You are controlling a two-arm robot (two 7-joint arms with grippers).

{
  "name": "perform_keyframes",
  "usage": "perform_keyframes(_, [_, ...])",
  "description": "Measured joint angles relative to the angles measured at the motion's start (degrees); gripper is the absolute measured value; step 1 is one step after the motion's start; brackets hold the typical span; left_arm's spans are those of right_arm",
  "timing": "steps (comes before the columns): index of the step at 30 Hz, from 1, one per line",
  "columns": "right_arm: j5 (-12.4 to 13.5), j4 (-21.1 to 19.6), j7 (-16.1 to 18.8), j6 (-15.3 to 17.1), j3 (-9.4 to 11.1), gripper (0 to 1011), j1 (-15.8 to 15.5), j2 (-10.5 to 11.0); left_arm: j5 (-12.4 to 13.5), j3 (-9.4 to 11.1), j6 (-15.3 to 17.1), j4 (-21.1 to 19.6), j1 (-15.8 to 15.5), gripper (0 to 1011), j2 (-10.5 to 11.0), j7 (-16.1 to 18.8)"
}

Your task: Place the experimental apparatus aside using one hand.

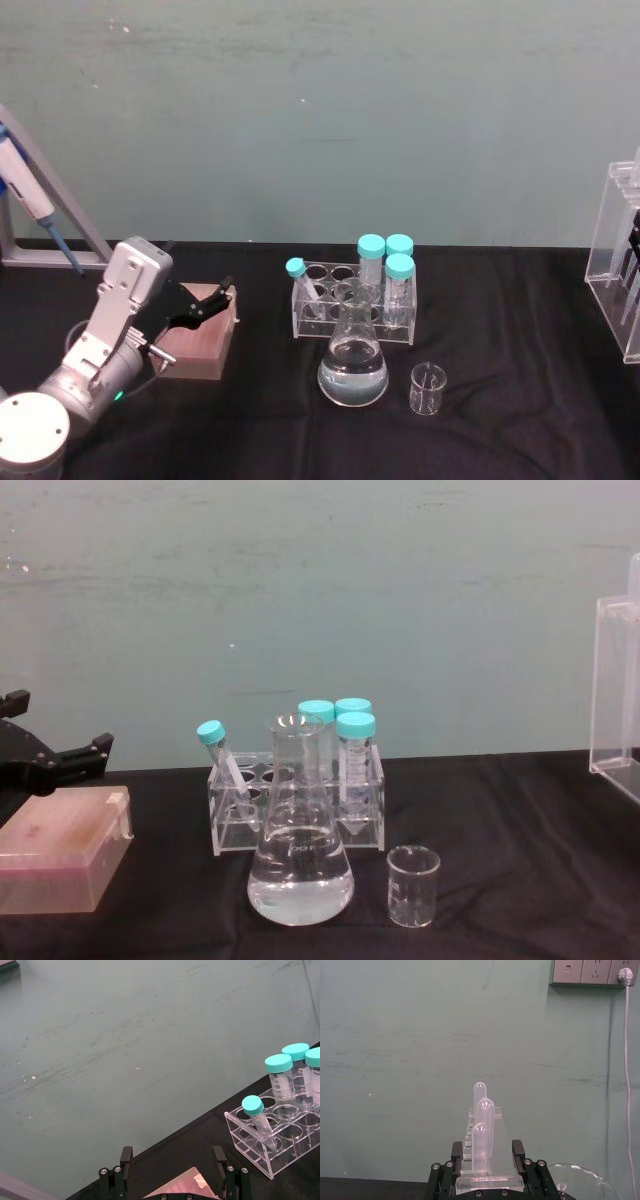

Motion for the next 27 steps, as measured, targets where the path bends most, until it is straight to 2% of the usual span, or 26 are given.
perform_keyframes(27, [1.0, 5.2, 1.3, -1.6, 0.7, 599, 3.0, 1.4, 0.0, 0.0, 0.0, 0.0, 0.0, 1000, 0.0, 0.0])
